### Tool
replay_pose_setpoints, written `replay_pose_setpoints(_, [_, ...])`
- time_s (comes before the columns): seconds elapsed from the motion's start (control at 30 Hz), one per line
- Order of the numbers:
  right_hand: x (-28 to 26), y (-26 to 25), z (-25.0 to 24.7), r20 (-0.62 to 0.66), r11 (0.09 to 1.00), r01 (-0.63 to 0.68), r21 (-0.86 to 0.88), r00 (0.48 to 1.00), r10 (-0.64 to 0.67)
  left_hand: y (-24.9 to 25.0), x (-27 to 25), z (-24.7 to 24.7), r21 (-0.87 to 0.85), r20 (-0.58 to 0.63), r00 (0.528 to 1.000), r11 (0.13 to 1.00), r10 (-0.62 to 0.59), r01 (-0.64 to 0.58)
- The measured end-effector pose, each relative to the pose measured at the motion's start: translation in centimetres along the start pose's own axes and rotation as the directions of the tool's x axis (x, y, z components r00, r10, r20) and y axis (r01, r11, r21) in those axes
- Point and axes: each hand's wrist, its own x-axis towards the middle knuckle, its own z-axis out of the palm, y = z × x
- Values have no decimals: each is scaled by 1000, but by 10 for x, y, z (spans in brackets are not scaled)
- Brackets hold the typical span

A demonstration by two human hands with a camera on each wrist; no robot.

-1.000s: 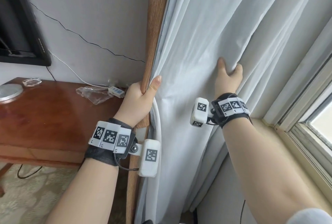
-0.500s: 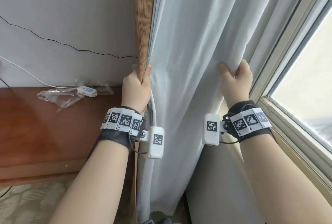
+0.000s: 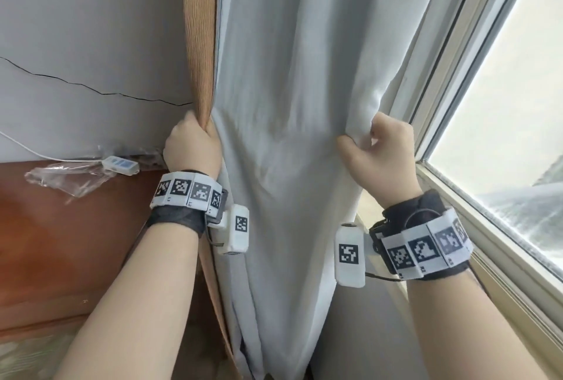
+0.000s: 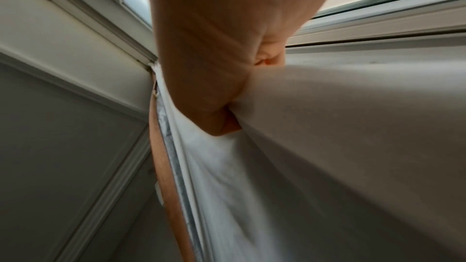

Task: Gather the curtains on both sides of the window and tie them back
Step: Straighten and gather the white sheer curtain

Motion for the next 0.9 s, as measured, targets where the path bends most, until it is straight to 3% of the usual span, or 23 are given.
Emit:
replay_pose_setpoints(0.13, [-5,-31,21,13,993,109,53,994,-110,4,-9,-5,-16,2,1000,1000,23,-23])
replay_pose_setpoints(0.23, [-2,-54,45,84,981,156,113,983,-166,4,-19,2,-195,168,985,981,44,-10])
replay_pose_setpoints(0.3, [2,-65,59,139,978,142,154,977,-164,5,-28,2,-487,390,920,856,33,175])
replay_pose_setpoints(0.37, [7,-69,71,187,972,113,206,971,-152,8,-33,-2,-605,504,863,728,37,322])
replay_pose_setpoints(0.47, [12,-67,81,225,975,75,209,967,-122,11,-37,-15,-624,525,851,685,12,375])
replay_pose_setpoints(0.63, [23,-60,83,287,995,32,95,956,-58,8,-41,-28,-660,434,898,704,71,263])
replay_pose_setpoints(0.83, [35,-49,82,446,988,57,-142,895,12,14,-49,-35,-669,403,882,736,245,101])
replay_pose_setpoints(0.9, [34,-43,83,461,999,34,-40,887,-12,13,-48,-33,-679,397,878,729,265,87])
